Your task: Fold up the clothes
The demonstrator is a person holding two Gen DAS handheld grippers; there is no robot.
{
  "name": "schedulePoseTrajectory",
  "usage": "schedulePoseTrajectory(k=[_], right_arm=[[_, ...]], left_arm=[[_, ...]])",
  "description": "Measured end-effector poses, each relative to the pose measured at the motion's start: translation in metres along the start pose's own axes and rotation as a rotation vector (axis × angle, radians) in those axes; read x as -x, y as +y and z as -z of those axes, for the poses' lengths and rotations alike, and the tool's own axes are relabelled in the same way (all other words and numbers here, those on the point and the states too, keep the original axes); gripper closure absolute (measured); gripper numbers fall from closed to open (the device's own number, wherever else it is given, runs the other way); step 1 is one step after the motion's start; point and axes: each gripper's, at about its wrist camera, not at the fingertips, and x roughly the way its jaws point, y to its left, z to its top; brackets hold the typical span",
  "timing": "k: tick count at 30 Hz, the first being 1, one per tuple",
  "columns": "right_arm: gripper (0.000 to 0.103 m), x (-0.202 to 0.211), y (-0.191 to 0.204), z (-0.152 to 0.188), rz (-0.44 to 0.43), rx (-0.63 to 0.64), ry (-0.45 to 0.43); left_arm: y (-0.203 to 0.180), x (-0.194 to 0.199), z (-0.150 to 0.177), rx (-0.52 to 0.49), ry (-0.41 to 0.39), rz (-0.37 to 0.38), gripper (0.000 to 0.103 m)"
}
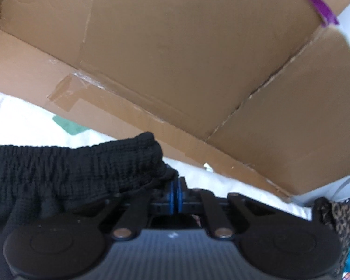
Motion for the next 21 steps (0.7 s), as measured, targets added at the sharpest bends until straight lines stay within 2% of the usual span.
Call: schedulePoseTrajectory(k=[1,3,6,8,12,16,21], right_arm=[[0.101,0.001,0.000,0.000,0.000,-0.003,-0.001],[0.101,0.004,0.000,-0.001,0.003,-0.007,-0.002],[0.098,0.013,0.000,-0.003,0.029,-0.019,-0.013],[0.098,0.019,-0.002,-0.004,0.051,-0.028,-0.026],[0.098,0.031,-0.006,-0.005,0.052,-0.054,-0.048],[0.097,0.038,-0.004,-0.005,0.039,-0.060,-0.063],[0.097,0.040,0.009,-0.008,0.037,-0.034,-0.068]], left_arm=[[-0.002,0.001,-0.001,-0.008,0.006,0.002,0.095],[-0.006,0.005,-0.004,-0.023,0.020,0.013,0.076],[-0.013,0.019,-0.008,-0.060,0.029,0.031,0.056],[-0.015,0.033,-0.009,-0.087,0.033,0.041,0.047],[-0.016,0.066,-0.008,-0.145,0.033,0.062,0.038],[-0.004,0.102,-0.002,-0.207,0.030,0.059,0.038],[0.022,0.138,0.009,-0.296,0.018,0.020,0.040]])
